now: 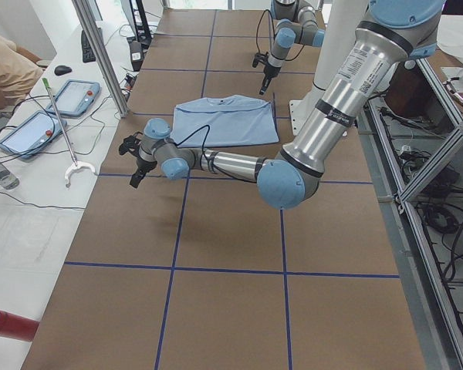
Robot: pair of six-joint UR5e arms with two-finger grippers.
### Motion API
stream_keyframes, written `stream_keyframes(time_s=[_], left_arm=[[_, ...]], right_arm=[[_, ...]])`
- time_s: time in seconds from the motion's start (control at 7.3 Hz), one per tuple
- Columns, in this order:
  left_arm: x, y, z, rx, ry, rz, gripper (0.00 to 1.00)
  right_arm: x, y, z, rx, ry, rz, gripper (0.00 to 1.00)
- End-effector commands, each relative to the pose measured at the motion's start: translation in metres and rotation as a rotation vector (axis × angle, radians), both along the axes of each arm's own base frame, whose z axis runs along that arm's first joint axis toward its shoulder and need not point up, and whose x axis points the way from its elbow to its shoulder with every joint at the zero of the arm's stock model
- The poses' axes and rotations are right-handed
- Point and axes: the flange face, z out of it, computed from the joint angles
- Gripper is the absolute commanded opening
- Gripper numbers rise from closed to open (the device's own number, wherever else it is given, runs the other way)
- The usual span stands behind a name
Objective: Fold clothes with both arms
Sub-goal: 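Pull the shirt toward the robot with the right gripper while the left releases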
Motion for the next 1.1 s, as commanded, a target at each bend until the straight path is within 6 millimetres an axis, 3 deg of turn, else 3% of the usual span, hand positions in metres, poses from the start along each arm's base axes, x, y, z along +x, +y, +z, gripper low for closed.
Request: stream_keyframes(time_s=[0.0, 0.27, 0.41, 0.68, 0.96], left_arm=[[-0.01, 0.031, -0.003, -0.016, 0.066, 0.042, 1.0], [-0.027, 0.104, -0.035, -0.12, 0.254, 0.012, 1.0], [-0.021, 0.125, -0.044, -0.121, 0.275, 0.029, 1.0], [-0.019, 0.126, -0.041, -0.126, 0.274, 0.033, 1.0], [-0.018, 0.126, -0.039, -0.13, 0.271, 0.034, 1.0]], right_arm=[[0.01, -0.021, -0.006, 0.056, -0.015, -0.007, 1.0], [0.009, -0.02, -0.003, 0.082, -0.098, -0.023, 1.0], [-0.005, -0.017, 0.006, 0.125, -0.05, -0.083, 1.0], [-0.017, -0.004, 0.012, 0.241, 0.018, -0.228, 0.64], [-0.023, 0.01, 0.011, 0.363, 0.067, -0.355, 0.59]])
